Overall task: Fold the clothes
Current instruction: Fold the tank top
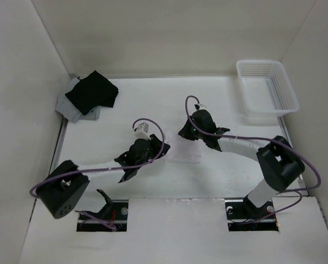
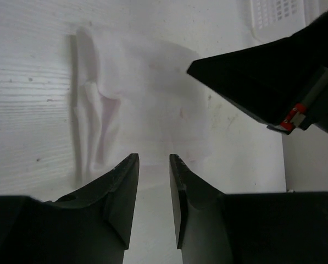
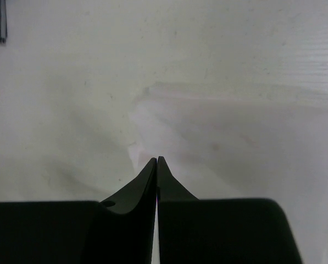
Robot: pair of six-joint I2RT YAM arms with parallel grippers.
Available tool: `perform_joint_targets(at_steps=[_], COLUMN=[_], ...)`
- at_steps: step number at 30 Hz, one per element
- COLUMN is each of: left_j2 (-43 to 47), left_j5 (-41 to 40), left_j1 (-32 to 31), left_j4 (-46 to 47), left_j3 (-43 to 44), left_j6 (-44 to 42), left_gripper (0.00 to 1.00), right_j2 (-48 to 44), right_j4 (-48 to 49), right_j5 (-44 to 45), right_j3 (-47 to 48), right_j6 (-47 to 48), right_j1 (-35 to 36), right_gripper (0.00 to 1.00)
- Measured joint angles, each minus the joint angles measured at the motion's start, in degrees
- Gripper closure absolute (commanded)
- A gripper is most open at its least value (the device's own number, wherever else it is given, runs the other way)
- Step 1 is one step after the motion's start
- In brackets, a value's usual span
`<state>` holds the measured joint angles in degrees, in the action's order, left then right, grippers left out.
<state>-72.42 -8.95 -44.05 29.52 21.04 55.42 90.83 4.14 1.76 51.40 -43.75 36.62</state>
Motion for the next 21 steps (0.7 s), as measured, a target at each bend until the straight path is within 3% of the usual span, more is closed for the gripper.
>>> perform_joint_targets(at_steps=[5, 11, 15, 21], left_j2=[-10.1, -12.3, -15.7, -19.5], left_j5=[-2.7, -9.2, -10.9, -12.1], left_j1=[-2.1, -3.8, -4.5, -4.5], left_j4=[3.3, 1.4, 1.0, -0.2], left_j3=[3.9, 4.7, 6.8, 8.5], left_j6=[-1.2, -3.6, -4.7, -5.0], left_gripper=[0.77, 0.76, 0.76, 0.90], right_j2=[7.5, 12.4, 13.8, 16.2], right_j4=[5.0, 8.0, 9.2, 10.5], right_j5=[-6.3, -8.9, -9.7, -10.8], right_j3=[0.6, 2.2, 3.8, 6.2], right_j6=[-0.1, -0.3, -0.4, -0.4], right_j1=[0.3, 0.5, 0.5, 0.4], right_gripper=[0.94, 0.80, 0.77, 0.77])
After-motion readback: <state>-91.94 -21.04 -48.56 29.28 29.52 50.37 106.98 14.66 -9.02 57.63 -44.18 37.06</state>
